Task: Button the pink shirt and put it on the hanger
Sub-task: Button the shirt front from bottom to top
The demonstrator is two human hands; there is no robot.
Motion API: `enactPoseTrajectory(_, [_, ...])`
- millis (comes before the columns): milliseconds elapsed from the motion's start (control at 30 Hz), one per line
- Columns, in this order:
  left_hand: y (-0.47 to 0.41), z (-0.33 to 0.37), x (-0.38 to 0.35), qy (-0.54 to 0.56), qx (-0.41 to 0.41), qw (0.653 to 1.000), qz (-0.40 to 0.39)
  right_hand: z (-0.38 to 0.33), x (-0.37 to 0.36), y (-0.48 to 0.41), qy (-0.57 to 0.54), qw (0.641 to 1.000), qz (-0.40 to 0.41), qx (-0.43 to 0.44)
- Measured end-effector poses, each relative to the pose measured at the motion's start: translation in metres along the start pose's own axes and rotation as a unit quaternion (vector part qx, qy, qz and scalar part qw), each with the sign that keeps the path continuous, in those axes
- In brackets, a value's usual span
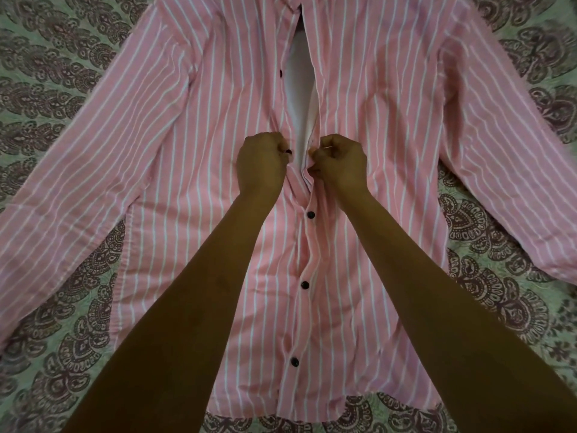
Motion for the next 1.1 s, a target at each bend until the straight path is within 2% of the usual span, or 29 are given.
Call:
enactPoseTrajectory(67, [0.000,0.001,0.000,-0.013,0.009,1.000,0.000,0.001,-0.001,-0.001,-0.006,1.000,0.001,0.000])
enactPoseTrajectory(167, [-0.003,0.001,0.000,0.045,0.006,0.999,-0.010,0.000,-0.002,-0.002,-0.006,1.000,0.006,0.001])
enactPoseTrajectory(333, [0.002,0.009,0.000,0.095,0.005,0.995,0.043,-0.002,-0.002,0.001,-0.003,1.000,-0.001,0.022])
enactPoseTrajectory(467, [0.003,0.019,0.000,0.110,-0.001,0.992,0.056,0.000,-0.001,0.002,-0.013,1.000,-0.005,0.023])
enactPoseTrajectory(700, [0.003,0.026,-0.001,0.138,0.002,0.990,0.027,0.000,0.000,0.004,-0.030,1.000,0.002,0.008])
enactPoseTrajectory(900, [-0.002,0.025,0.000,0.138,0.012,0.990,0.014,-0.006,0.000,0.009,-0.019,0.999,0.006,0.043])
enactPoseTrajectory(1100, [-0.008,0.020,0.002,0.177,0.021,0.984,-0.033,-0.008,0.005,0.011,-0.185,0.982,-0.025,-0.009])
Point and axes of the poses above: each hand's wrist, its own y-axis away from the middle knuckle, its own x-axis out of the back of the hand, z = x × y, the point moved 3 cm from there along -y, towards the middle knuckle, and after that the axes turned 12 degrees about -z, right-handed, at the moved point
